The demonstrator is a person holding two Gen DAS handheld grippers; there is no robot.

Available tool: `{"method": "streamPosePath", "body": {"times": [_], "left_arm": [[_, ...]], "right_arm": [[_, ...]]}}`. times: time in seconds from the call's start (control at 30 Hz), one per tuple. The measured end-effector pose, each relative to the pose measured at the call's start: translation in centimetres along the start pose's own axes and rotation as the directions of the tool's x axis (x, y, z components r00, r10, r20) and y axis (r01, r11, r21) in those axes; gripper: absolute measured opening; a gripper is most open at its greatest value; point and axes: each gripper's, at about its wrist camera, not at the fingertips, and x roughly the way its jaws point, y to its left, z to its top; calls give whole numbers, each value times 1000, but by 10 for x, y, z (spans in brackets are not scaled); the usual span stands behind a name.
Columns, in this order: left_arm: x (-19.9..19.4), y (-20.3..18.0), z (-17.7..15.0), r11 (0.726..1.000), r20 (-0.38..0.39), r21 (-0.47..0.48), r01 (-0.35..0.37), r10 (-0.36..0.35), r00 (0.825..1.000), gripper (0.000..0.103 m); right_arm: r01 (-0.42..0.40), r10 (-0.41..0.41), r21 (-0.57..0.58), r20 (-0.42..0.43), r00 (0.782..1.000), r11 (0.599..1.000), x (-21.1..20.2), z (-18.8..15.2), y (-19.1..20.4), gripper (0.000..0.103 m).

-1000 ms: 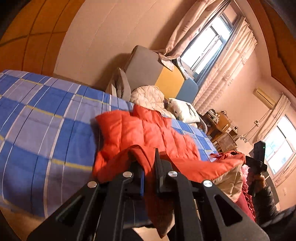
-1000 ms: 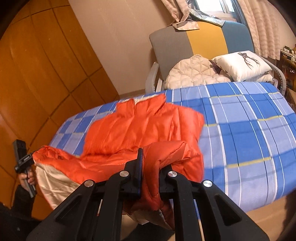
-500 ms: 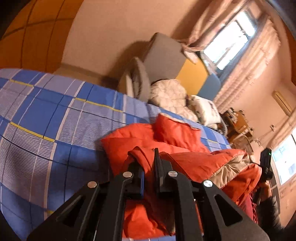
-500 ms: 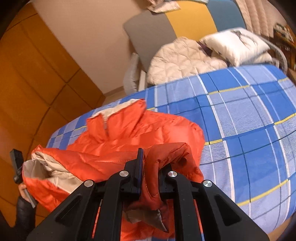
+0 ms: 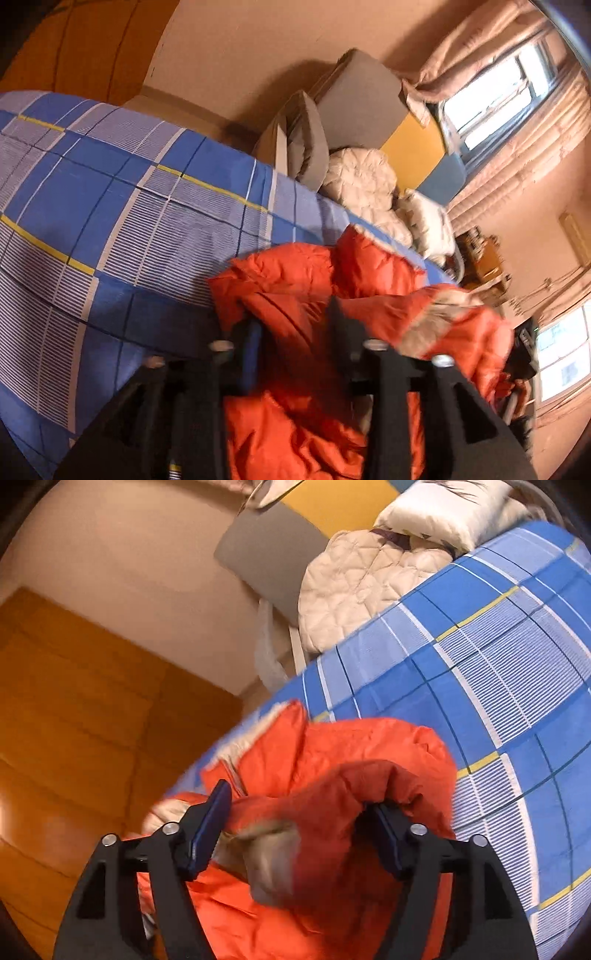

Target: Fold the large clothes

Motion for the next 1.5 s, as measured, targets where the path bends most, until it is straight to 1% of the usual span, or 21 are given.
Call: {"method": "streamPosePath", "body": {"times": [0.03, 0.07, 0.1, 0.2, 0.27, 0.37, 0.47, 0.53, 0.63, 0.67, 0.7, 0.73, 0.77, 0.8, 0.87, 0.9, 1.0, 1.07, 1.23, 1.47, 1.5], "left_arm": [[-4, 1, 1, 1000, 15, -12, 10, -9, 1000, 56], [-10, 2, 2, 1000, 41, -17, 2, -1, 999, 66], [-19, 2, 4, 1000, 80, -13, -12, 13, 997, 69], [-35, 7, 7, 1000, 114, -23, -3, 5, 993, 72], [-43, 10, 4, 1000, 124, -6, -15, 15, 992, 73], [-50, 17, -14, 1000, 105, 21, 13, -15, 994, 80], [-44, 29, -42, 999, 50, 38, 24, -26, 998, 80], [-35, 36, -59, 999, 9, 28, 28, -29, 1000, 80], [-21, 42, -81, 998, -41, 25, 59, -58, 997, 78], [-16, 41, -87, 997, -56, 26, 70, -68, 996, 75], [-12, 40, -92, 996, -71, 27, 84, -81, 994, 63], [-7, 38, -97, 995, -88, 35, 89, -85, 992, 55], [-3, 36, -100, 996, -97, 46, 80, -76, 992, 40], [-2, 35, -102, 995, -97, 47, 84, -79, 992, 29], [-6, 33, -103, 995, -81, 47, 85, -81, 993, 15], [-11, 32, -104, 995, -71, 46, 92, -89, 994, 10], [-25, 27, -110, 993, -50, 59, 99, -96, 994, 6], [-36, 27, -118, 993, -42, 63, 104, -102, 994, 5], [-66, 36, -142, 993, -31, 48, 106, -104, 994, 5], [-107, 42, -189, 994, -50, 36, 103, -101, 994, 5], [-113, 41, -194, 995, -51, 52, 90, -87, 995, 7]], "right_arm": [[0, 0, 3, 6, 1000, 1000, -2, 0, 0, 75], [4, -4, 2, 13, 1000, 1000, -4, 1, 0, 76], [0, 0, 2, 25, 1000, 1000, -8, 1, 1, 78], [-48, 46, 17, 73, 996, 999, -24, 1, 1, 85], [-54, 53, 3, 94, 994, 999, -35, 1, 2, 85], [7, -1, -76, 86, 996, 997, -47, -11, 3, 85], [115, -110, -150, 39, 993, 982, -46, -35, -9, 85], [162, -165, -155, -5, 986, 975, -41, -55, -28, 85], [178, -184, -128, -41, 982, 976, -35, -78, -51, 85], [178, -185, -123, -47, 982, 976, -33, -82, -55, 85], [174, -181, -121, -54, 982, 977, -31, -87, -58, 78], [162, -171, -121, -70, 983, 979, -27, -92, -61, 72], [164, -173, -121, -74, 982, 979, -25, -96, -61, 62], [161, -170, -122, -71, 983, 980, -24, -97, -60, 53], [142, -151, -130, -62, 987, 981, -27, -98, -55, 39], [140, -149, -138, -58, 987, 981, -30, -99, -51, 32], [133, -145, -170, -56, 988, 976, -42, -106, -42, 23], [126, -140, -193, -59, 988, 973, -52, -113, -38, 20], [119, -146, -250, -92, 985, 961, -76, -141, -32, 20], [113, -155, -272, -139, 978, 956, -101, -177, -34, 20], [115, -160, -277, -144, 977, 954, -104, -182, -35, 20]]}}
